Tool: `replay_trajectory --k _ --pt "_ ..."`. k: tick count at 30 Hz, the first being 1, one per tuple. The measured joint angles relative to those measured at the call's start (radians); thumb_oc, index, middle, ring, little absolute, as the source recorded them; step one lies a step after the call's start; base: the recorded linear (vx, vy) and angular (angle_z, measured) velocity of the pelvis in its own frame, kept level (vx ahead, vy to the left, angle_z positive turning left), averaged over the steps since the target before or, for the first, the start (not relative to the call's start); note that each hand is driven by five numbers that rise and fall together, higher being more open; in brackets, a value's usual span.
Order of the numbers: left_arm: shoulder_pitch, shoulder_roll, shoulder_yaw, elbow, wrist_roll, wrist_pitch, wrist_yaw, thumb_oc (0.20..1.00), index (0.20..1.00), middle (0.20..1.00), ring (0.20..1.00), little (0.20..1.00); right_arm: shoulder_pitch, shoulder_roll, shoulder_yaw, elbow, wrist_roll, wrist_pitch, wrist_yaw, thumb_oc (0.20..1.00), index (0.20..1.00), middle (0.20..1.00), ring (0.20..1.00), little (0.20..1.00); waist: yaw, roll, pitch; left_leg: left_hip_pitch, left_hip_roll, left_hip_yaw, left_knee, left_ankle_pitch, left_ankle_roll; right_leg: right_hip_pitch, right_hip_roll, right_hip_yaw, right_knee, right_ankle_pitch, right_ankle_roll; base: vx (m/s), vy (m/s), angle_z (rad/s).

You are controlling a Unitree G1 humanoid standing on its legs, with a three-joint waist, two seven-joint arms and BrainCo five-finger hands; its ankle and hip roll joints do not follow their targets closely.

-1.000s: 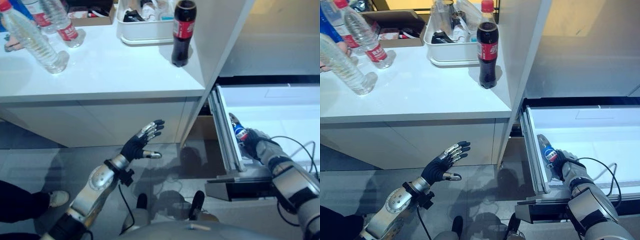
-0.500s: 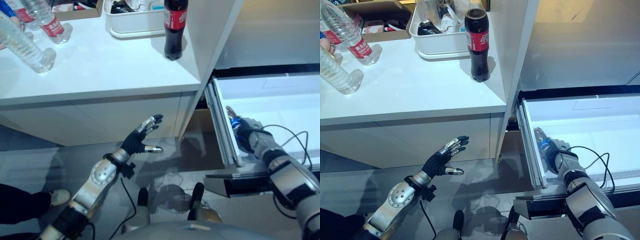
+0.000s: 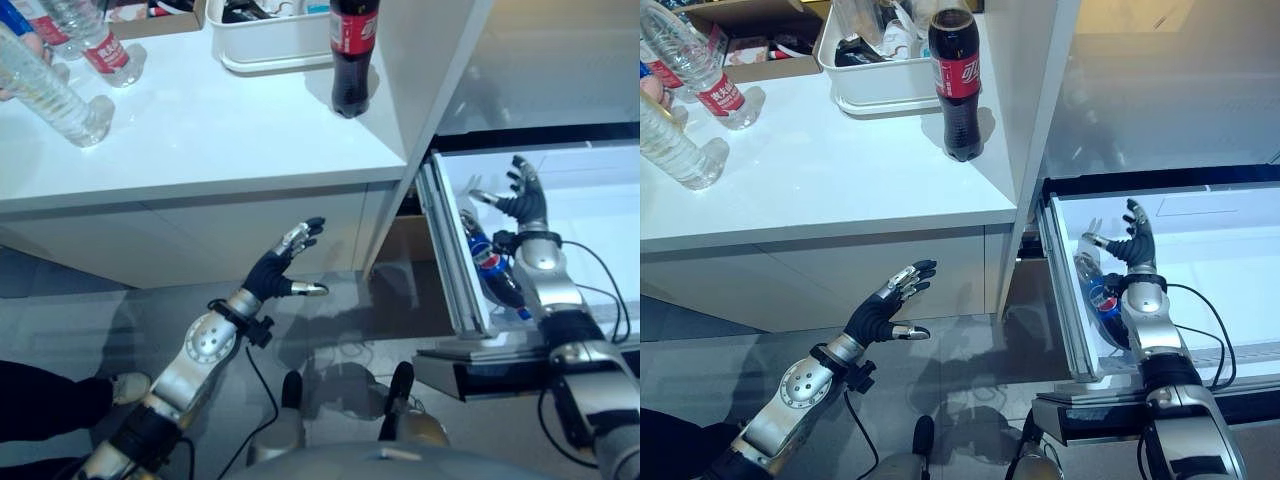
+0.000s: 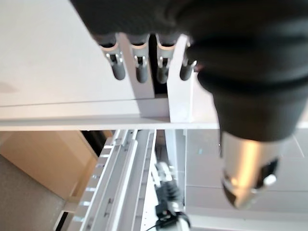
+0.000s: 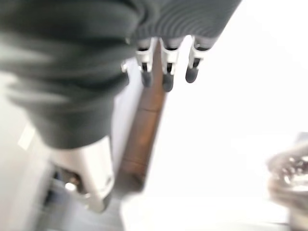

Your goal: Take the drinks into the refrigerator

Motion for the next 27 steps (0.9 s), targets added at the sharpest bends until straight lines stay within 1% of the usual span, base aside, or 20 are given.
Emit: replay_trajectory --k 1,2,3,4,5,7,9,10,11,12,13,17,20,21,22,23,25,26,27 --pt "0.0 0.0 0.002 0.0 0.0 0.0 -0.001 1.0 1.0 1.0 1.0 1.0 0.03 0.005 -0.008 -0.018 0.011 -0.013 0.004 1.0 1.0 1.0 1.0 1.0 -0.005 -0.009 -0.001 0.008 0.0 0.007 -0.005 0.0 0.0 0.002 0.0 0.003 0.0 0.0 0.0 0.04 -0.015 -0.12" --pt "0.004 0.001 0.004 0.001 0.0 0.0 -0.003 1.0 1.0 1.0 1.0 1.0 0.088 0.041 -0.049 -0.055 0.038 -0.029 0.013 1.0 1.0 1.0 1.0 1.0 -0.019 -0.03 -0.006 0.013 -0.001 0.015 -0.01 0.0 0.0 0.002 0.0 0.01 0.0 -0.001 0.001 0.02 -0.007 -0.09" --pt "0.004 0.001 0.004 0.001 0.0 0.0 -0.003 1.0 1.0 1.0 1.0 1.0 0.088 0.041 -0.049 -0.055 0.038 -0.029 0.013 1.0 1.0 1.0 1.0 1.0 -0.019 -0.03 -0.006 0.013 -0.001 0.015 -0.01 0.0 0.0 0.002 0.0 0.01 0.0 -0.001 0.001 0.02 -0.002 -0.23" --pt "0.008 0.005 0.004 0.011 0.0 0.003 -0.016 1.0 1.0 1.0 1.0 1.0 0.132 0.066 -0.087 -0.089 0.081 -0.019 0.02 1.0 1.0 1.0 1.0 1.0 -0.039 -0.06 -0.024 0.027 -0.002 0.028 -0.017 -0.001 0.001 0.0 0.0 0.027 0.0 -0.002 0.002 0.03 -0.003 -0.2" --pt "0.011 0.004 0.006 0.012 0.0 0.003 -0.019 1.0 1.0 1.0 1.0 1.0 0.152 0.069 -0.109 -0.125 0.086 -0.026 0.022 1.0 1.0 1.0 1.0 1.0 -0.047 -0.067 -0.029 0.031 -0.003 0.031 -0.019 -0.001 0.002 0.002 0.0 0.03 0.0 -0.003 0.004 0.06 -0.007 -0.29" --pt "0.022 -0.003 0.025 0.029 -0.001 0.004 -0.027 1.0 1.0 1.0 1.0 1.0 0.219 0.083 -0.159 -0.196 0.107 -0.066 0.025 1.0 1.0 1.0 1.0 1.0 -0.06 -0.083 -0.044 0.049 -0.003 0.055 -0.029 -0.002 0.003 0.0 0.002 0.053 0.0 -0.004 0.006 0.06 -0.01 -0.26" --pt "0.04 -0.006 0.05 0.033 -0.001 0.005 -0.029 1.0 1.0 1.0 1.0 1.0 0.267 0.099 -0.188 -0.199 0.132 -0.08 0.029 1.0 1.0 1.0 1.0 1.0 -0.081 -0.086 -0.048 0.061 -0.004 0.069 -0.033 -0.002 0.004 0.002 0.003 0.068 0.0 -0.004 0.007 0.03 -0.005 -0.24" --pt "0.042 -0.007 0.05 0.035 -0.001 0.005 -0.029 1.0 1.0 1.0 1.0 1.0 0.279 0.1 -0.195 -0.194 0.141 -0.081 0.029 1.0 1.0 1.0 1.0 1.0 -0.08 -0.086 -0.048 0.064 -0.005 0.074 -0.033 -0.003 0.005 0.002 0.003 0.074 0.0 -0.003 0.007 0.03 0.004 -0.18" --pt "0.045 -0.008 0.051 0.035 -0.001 0.005 -0.03 1.0 1.0 1.0 1.0 1.0 0.294 0.099 -0.208 -0.208 0.15 -0.083 0.027 1.0 1.0 1.0 1.0 1.0 -0.09 -0.083 -0.05 0.065 -0.006 0.076 -0.033 -0.003 0.006 0.002 0.003 0.077 0.0 -0.002 0.008 0.03 0.003 -0.14" --pt "0.053 -0.023 0.062 0.039 -0.001 0.005 -0.036 1.0 1.0 1.0 1.0 1.0 0.311 0.098 -0.242 -0.239 0.158 -0.088 0.024 1.0 1.0 1.0 1.0 1.0 -0.115 -0.078 -0.058 0.067 -0.007 0.081 -0.033 -0.004 0.006 0.0 0.003 0.082 0.0 0.0 0.008 0.04 0.001 -0.1" --pt "0.058 -0.036 0.071 0.042 -0.001 0.005 -0.038 1.0 1.0 1.0 1.0 1.0 0.323 0.097 -0.258 -0.247 0.161 -0.094 0.026 1.0 1.0 1.0 1.0 1.0 -0.129 -0.074 -0.065 0.068 -0.007 0.084 -0.033 -0.004 0.006 0.0 0.004 0.085 0.0 0.0 0.008 0.04 -0.004 -0.12" --pt "0.07 -0.071 0.09 0.06 -0.001 0.007 -0.044 1.0 1.0 1.0 1.0 1.0 0.378 0.088 -0.332 -0.215 0.191 -0.11 -0.002 1.0 1.0 1.0 1.0 1.0 -0.144 -0.056 -0.096 0.082 -0.008 0.105 -0.034 -0.015 0.013 -0.001 0.008 0.116 0.0 0.007 0.008 0.04 -0.006 -0.21" --pt "0.085 -0.07 0.092 0.063 -0.001 0.008 -0.046 1.0 1.0 1.0 1.0 1.0 0.4 0.088 -0.359 -0.176 0.208 -0.111 -0.021 1.0 1.0 1.0 1.0 1.0 -0.16 -0.054 -0.116 0.084 -0.008 0.122 -0.034 -0.018 0.014 -0.006 0.01 0.132 0.0 0.008 0.008 0.03 0.0 -0.15" --pt "0.086 -0.07 0.093 0.065 -0.001 0.009 -0.051 1.0 1.0 1.0 1.0 1.0 0.417 0.088 -0.366 -0.168 0.212 -0.111 -0.028 1.0 1.0 1.0 1.0 1.0 -0.157 -0.054 -0.125 0.085 -0.009 0.128 -0.034 -0.019 0.013 -0.009 0.011 0.138 0.0 0.01 0.007 0.05 0.003 -0.16" --pt "0.085 -0.07 0.093 0.066 -0.001 0.009 -0.051 1.0 1.0 1.0 1.0 1.0 0.428 0.088 -0.372 -0.16 0.214 -0.113 -0.032 1.0 1.0 1.0 1.0 1.0 -0.168 -0.055 -0.129 0.085 -0.009 0.13 -0.034 -0.019 0.013 -0.011 0.011 0.138 0.0 0.01 0.007 0.05 0.004 -0.09" --pt "0.086 -0.071 0.097 0.068 0.0 0.009 -0.055 1.0 1.0 1.0 1.0 1.0 0.438 0.087 -0.4 -0.091 0.215 -0.122 -0.037 1.0 1.0 1.0 1.0 1.0 -0.174 -0.059 -0.142 0.083 -0.009 0.131 -0.035 -0.019 0.013 -0.013 0.012 0.142 0.0 0.01 0.008 0.02 0.003 -0.04" --pt "0.096 -0.071 0.116 0.069 0.0 0.011 -0.057 1.0 1.0 1.0 1.0 1.0 0.447 0.087 -0.435 -0.014 0.229 -0.12 -0.059 1.0 1.0 1.0 1.0 1.0 -0.167 -0.063 -0.153 0.083 -0.009 0.141 -0.034 -0.02 0.013 -0.018 0.013 0.152 0.0 0.013 0.007 0.03 -0.003 -0.12" --pt "0.096 -0.07 0.119 0.071 -0.001 0.012 -0.057 1.0 1.0 1.0 1.0 1.0 0.461 0.085 -0.445 0.015 0.234 -0.122 -0.066 1.0 1.0 1.0 1.0 1.0 -0.174 -0.065 -0.154 0.085 -0.01 0.148 -0.035 -0.021 0.013 -0.021 0.014 0.158 0.0 0.015 0.008 0.03 -0.006 -0.18" --pt "0.1 -0.069 0.122 0.072 0.0 0.014 -0.057 1.0 1.0 1.0 1.0 1.0 0.456 0.084 -0.462 0.085 0.237 -0.119 -0.074 1.0 1.0 1.0 1.0 1.0 -0.167 -0.068 -0.157 0.086 -0.01 0.152 -0.034 -0.021 0.013 -0.022 0.014 0.162 0.0 0.016 0.007 0.02 -0.007 -0.16"
